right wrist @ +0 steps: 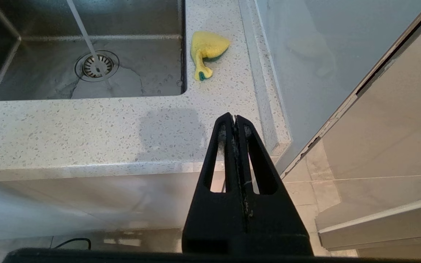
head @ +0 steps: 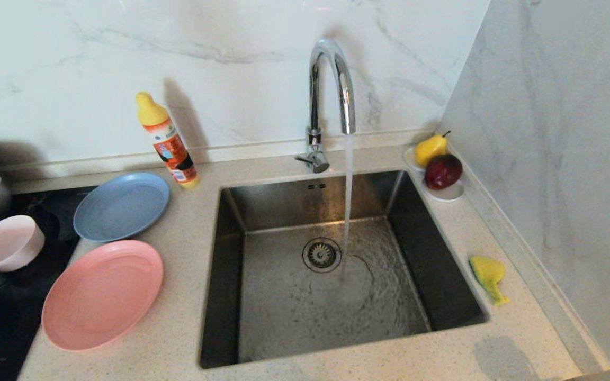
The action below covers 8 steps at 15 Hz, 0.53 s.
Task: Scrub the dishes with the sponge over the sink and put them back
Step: Turn off the faucet
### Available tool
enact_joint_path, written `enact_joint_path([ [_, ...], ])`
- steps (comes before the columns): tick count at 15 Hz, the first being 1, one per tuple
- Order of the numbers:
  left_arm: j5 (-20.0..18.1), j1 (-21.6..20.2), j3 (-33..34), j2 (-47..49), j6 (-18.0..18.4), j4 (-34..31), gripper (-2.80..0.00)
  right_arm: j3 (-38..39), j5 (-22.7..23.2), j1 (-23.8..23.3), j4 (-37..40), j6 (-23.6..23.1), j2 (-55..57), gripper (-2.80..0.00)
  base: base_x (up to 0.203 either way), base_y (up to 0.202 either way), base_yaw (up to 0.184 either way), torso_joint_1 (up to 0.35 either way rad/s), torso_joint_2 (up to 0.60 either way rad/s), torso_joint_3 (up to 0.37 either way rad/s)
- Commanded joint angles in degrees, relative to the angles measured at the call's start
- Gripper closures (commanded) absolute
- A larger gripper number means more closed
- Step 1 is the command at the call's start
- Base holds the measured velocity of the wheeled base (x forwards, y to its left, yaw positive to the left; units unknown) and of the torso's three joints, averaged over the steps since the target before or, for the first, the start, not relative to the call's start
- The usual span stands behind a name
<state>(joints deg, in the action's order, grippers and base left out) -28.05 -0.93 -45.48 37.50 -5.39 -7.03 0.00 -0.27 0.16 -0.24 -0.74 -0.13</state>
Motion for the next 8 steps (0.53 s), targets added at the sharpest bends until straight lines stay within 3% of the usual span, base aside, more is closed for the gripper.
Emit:
enact_joint_path([
  [1,-9.2,0.6,-8.3,22.8,-0.7,1.2,0.00,0.0,0.0,0.0,0.0,0.0,0.0,0.00,0.000,0.000,0.000,0.000,0.00,0.000],
  [5,-17.0,6.0,-17.2,45.5,-1.7,8.3,0.00,0.0,0.0,0.0,0.0,0.0,0.0,0.00,0.000,0.000,0.000,0.000,0.00,0.000],
  [8,-19.0,12.0,-20.0,56.9,-7.9,19.6,0.00,0.0,0.0,0.0,0.0,0.0,0.0,0.00,0.000,0.000,0.000,0.000,0.00,0.000],
])
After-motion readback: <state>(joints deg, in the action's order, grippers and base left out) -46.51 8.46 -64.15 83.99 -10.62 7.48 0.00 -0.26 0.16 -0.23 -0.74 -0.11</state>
